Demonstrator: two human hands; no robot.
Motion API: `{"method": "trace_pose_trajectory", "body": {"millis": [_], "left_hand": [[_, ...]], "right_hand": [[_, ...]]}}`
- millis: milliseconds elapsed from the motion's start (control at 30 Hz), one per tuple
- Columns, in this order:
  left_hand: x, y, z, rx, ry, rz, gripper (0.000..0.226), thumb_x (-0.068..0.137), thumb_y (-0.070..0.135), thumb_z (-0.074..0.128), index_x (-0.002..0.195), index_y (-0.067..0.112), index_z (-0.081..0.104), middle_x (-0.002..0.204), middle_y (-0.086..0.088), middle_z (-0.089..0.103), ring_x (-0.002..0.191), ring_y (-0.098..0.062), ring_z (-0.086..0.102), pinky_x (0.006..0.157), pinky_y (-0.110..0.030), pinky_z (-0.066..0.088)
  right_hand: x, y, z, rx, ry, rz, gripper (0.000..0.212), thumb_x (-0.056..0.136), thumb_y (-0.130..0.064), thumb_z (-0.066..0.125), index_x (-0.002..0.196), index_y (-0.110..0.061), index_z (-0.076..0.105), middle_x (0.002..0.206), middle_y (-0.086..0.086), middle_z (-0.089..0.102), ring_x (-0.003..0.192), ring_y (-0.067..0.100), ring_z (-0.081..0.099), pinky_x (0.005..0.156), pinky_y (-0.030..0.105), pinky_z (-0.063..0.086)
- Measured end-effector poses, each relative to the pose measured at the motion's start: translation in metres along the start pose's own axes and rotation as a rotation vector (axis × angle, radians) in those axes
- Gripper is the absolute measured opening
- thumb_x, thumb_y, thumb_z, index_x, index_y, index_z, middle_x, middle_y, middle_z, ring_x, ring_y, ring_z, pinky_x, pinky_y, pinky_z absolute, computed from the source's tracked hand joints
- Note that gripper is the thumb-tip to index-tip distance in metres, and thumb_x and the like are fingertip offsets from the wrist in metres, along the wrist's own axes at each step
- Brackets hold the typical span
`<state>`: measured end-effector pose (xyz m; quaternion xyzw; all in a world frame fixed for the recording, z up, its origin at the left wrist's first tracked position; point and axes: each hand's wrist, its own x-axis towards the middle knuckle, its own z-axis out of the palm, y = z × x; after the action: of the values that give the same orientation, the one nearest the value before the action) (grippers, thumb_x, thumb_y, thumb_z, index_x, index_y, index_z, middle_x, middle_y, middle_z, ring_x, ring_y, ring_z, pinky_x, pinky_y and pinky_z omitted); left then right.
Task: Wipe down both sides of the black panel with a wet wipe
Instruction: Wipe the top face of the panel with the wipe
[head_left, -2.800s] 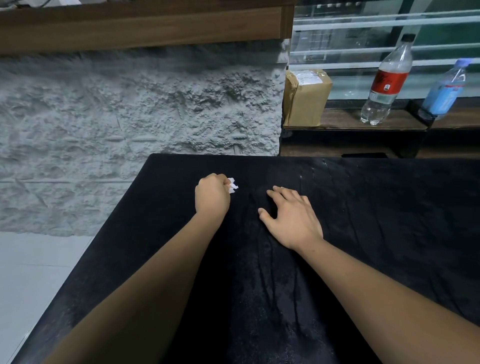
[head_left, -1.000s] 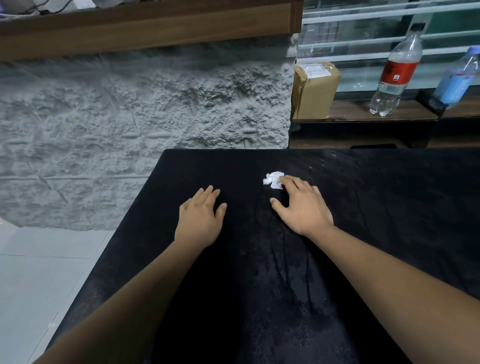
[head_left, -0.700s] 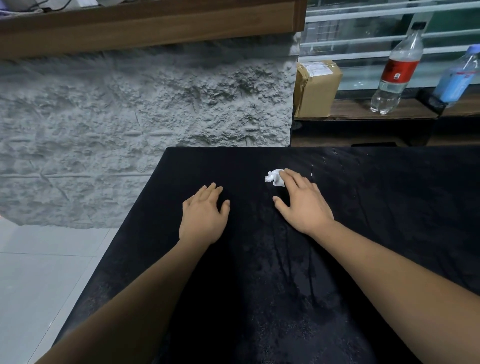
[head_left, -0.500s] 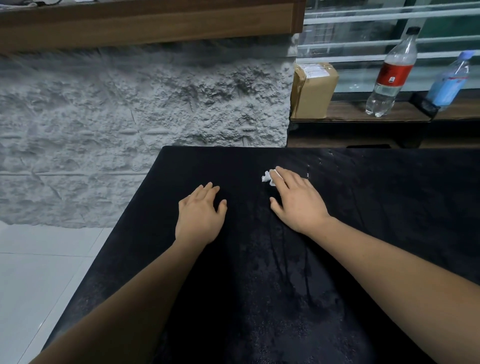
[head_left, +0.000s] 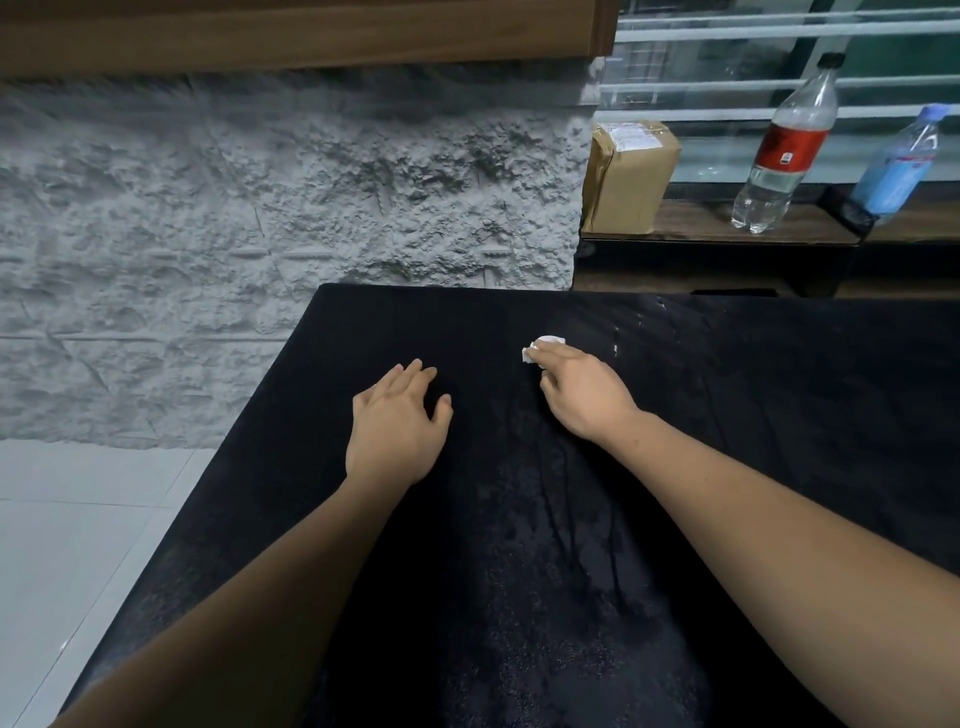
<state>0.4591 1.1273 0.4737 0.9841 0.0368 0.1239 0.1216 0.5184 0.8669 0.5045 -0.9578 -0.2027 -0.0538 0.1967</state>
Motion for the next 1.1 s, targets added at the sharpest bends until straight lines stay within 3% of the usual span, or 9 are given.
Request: {"method": "trace_pose_trajectory", "body": {"millis": [133, 300, 400, 567, 700, 933, 1100], "left_hand": [[-0.001, 0.000, 0.000, 0.001, 0.010, 0.002, 0.058, 0.104, 0.060, 0.035, 0.154, 0.032, 0.048, 0.165, 0.010, 0.040, 0.156, -0.011, 0.027, 0.123, -0.043, 0.026], [0.000, 0.001, 0.000, -0.001, 0.011, -0.007, 0.058, 0.104, 0.060, 0.036, 0.153, 0.032, 0.049, 0.165, 0.009, 0.040, 0.155, -0.012, 0.028, 0.124, -0.044, 0.026], [-0.001, 0.001, 0.000, -0.018, 0.013, -0.005, 0.058, 0.103, 0.059, 0.038, 0.153, 0.031, 0.050, 0.164, 0.007, 0.042, 0.155, -0.013, 0.029, 0.123, -0.044, 0.024], [-0.001, 0.001, -0.001, -0.033, 0.023, -0.009, 0.056, 0.103, 0.056, 0.040, 0.151, 0.031, 0.052, 0.163, 0.008, 0.044, 0.155, -0.012, 0.031, 0.122, -0.044, 0.024], [-0.002, 0.002, -0.001, -0.039, 0.025, -0.012, 0.054, 0.103, 0.055, 0.041, 0.150, 0.031, 0.053, 0.163, 0.008, 0.044, 0.154, -0.012, 0.031, 0.122, -0.044, 0.024], [-0.001, 0.002, -0.003, -0.022, 0.015, -0.014, 0.055, 0.104, 0.057, 0.040, 0.152, 0.032, 0.051, 0.163, 0.009, 0.043, 0.155, -0.011, 0.030, 0.123, -0.045, 0.025], [-0.001, 0.002, -0.003, -0.030, 0.000, -0.011, 0.056, 0.105, 0.058, 0.038, 0.153, 0.033, 0.049, 0.165, 0.009, 0.041, 0.156, -0.012, 0.028, 0.124, -0.045, 0.024]], "right_hand": [[-0.009, -0.016, 0.005, -0.027, 0.008, -0.046, 0.042, 0.101, -0.009, 0.041, 0.138, -0.020, 0.059, 0.144, -0.011, 0.055, 0.128, 0.016, 0.056, 0.082, 0.031, 0.048], [-0.030, -0.048, 0.018, -0.057, 0.012, -0.155, 0.050, 0.100, -0.012, 0.044, 0.148, -0.024, 0.053, 0.154, -0.011, 0.052, 0.137, 0.013, 0.050, 0.091, 0.018, 0.032], [-0.043, -0.061, 0.028, -0.014, 0.000, -0.221, 0.053, 0.101, -0.013, 0.046, 0.152, -0.023, 0.050, 0.159, -0.008, 0.048, 0.144, 0.012, 0.045, 0.109, 0.021, 0.033], [-0.057, -0.071, 0.035, 0.003, -0.032, -0.301, 0.053, 0.102, -0.014, 0.047, 0.154, -0.017, 0.050, 0.164, -0.001, 0.043, 0.151, 0.013, 0.036, 0.117, 0.019, 0.011], [-0.056, -0.061, 0.024, 0.017, -0.095, -0.328, 0.052, 0.103, -0.017, 0.044, 0.154, -0.022, 0.050, 0.163, -0.007, 0.043, 0.151, 0.010, 0.036, 0.126, 0.025, 0.010], [-0.043, -0.026, 0.002, -0.027, -0.169, -0.240, 0.052, 0.109, -0.026, 0.040, 0.160, -0.029, 0.041, 0.170, -0.010, 0.029, 0.156, 0.001, 0.020, 0.130, 0.027, 0.004], [-0.037, 0.005, -0.013, -0.049, -0.165, -0.143, 0.051, 0.108, -0.024, 0.040, 0.159, -0.031, 0.044, 0.169, -0.012, 0.031, 0.155, 0.001, 0.024, 0.130, 0.027, 0.006]]}}
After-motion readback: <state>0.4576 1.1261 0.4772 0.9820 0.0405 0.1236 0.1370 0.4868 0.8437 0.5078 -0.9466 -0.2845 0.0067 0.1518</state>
